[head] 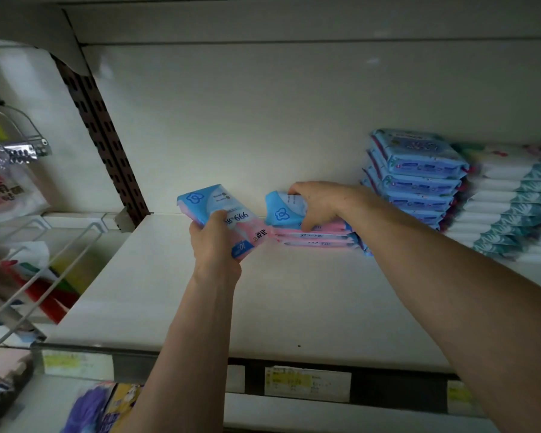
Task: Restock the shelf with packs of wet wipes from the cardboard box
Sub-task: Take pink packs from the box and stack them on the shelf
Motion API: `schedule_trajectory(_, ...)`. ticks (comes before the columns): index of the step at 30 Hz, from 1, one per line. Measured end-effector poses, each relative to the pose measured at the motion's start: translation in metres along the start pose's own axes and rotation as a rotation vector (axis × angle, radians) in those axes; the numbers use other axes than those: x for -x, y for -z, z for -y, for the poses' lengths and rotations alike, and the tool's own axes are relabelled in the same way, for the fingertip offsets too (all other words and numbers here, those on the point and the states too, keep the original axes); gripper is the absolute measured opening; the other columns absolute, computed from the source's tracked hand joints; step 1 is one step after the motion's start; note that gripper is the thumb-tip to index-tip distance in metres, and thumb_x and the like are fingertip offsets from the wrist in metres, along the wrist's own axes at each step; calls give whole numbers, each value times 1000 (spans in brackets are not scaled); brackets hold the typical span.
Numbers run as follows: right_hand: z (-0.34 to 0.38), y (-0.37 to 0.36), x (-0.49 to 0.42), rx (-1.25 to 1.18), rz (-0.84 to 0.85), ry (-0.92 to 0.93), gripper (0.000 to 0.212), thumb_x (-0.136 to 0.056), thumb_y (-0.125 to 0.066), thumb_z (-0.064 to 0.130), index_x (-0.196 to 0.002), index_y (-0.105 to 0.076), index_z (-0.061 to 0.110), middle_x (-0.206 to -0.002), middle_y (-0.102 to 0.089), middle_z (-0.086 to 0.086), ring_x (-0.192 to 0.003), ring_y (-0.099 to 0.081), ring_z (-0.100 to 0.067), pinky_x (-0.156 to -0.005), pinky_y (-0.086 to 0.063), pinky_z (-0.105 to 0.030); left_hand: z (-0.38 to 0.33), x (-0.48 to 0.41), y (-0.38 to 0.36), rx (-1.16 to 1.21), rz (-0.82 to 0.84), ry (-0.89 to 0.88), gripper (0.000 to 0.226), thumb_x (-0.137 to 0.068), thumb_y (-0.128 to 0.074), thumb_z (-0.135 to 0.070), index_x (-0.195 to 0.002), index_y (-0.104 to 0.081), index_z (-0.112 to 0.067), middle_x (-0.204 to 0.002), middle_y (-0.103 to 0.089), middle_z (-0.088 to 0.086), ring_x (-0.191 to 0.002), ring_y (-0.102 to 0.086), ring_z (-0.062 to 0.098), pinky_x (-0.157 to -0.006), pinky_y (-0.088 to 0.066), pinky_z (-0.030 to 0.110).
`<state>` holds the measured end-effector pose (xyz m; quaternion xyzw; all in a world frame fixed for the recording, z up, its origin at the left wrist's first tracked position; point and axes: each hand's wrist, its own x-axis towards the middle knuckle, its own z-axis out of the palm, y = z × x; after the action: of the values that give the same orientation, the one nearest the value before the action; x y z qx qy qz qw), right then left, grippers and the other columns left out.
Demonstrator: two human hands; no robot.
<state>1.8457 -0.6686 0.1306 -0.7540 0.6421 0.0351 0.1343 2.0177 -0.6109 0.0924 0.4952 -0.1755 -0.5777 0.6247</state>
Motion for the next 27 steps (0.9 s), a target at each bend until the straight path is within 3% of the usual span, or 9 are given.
schedule_trajectory(5,0,-6,-5,158,-27,-1,64,-73,-76,31,-129,-44,25,-115,-54,0,-98,-54,-23,-82,-48,-37,-2,-2,-1,-23,-4,-11,26,-92,-51,-12,-116,-49,-23,-116,-64,7,-100,-66,29,-84,-55,53)
schedule_trajectory(10,-5,16,2,49,8,-23,84,-75,-76,33,-145,-31,24,-143,-43,-1,-119,-52,-27,-98,-46,-42,-4,-4,-7,-63,6,-2,15,-89,-55,-10,-96,-54,-23,-109,-67,6,-94,-68,27,-80,-56,47)
schedule_trajectory(12,-7,27,6,9,-3,-34,87,-75,-77,31,-147,-29,27,-146,-40,1,-119,-53,-27,-98,-47,-44,-3,-4,-10,-68,8,3,14,-89,-56,-10,-92,-54,-24,-109,-68,7,-94,-68,27,-81,-56,48)
schedule_trajectory(14,-6,27,12,22,30,-44,85,-72,-79,36,-144,-33,30,-140,-44,2,-109,-56,-25,-91,-51,-40,-2,-4,-13,-69,13,5,15,-88,-55,-10,-91,-54,-24,-109,-68,7,-95,-68,28,-83,-55,50)
schedule_trajectory(18,-3,4,22,195,39,-46,75,-76,-74,32,-139,-33,31,-123,-53,2,-85,-53,-20,-56,-43,-29,-1,-6,-13,-73,4,3,15,-88,-56,-10,-91,-53,-25,-108,-68,6,-94,-68,27,-82,-56,49)
schedule_trajectory(20,-6,3,21,223,-15,-30,70,-79,-69,21,-139,-33,31,-120,-54,-1,-87,-52,-21,-62,-41,-30,-2,-8,-11,-72,-8,2,15,-88,-56,-11,-91,-53,-25,-108,-68,6,-93,-69,27,-81,-56,49)
schedule_trajectory(23,-13,13,18,94,-71,-35,64,-80,-66,15,-134,-37,33,-118,-55,-1,-83,-52,-20,-64,-42,-28,-4,-9,-8,-64,-21,-5,16,-88,-56,-10,-89,-53,-26,-109,-68,7,-95,-68,27,-82,-56,49)
schedule_trajectory(27,-12,32,25,-174,-153,-18,59,-81,-68,11,-130,-40,30,-84,-49,5,-57,-47,-12,-36,-41,-19,-4,-11,-8,-42,-41,14,15,-88,-57,-11,-89,-51,-25,-108,-68,6,-94,-69,26,-82,-56,49)
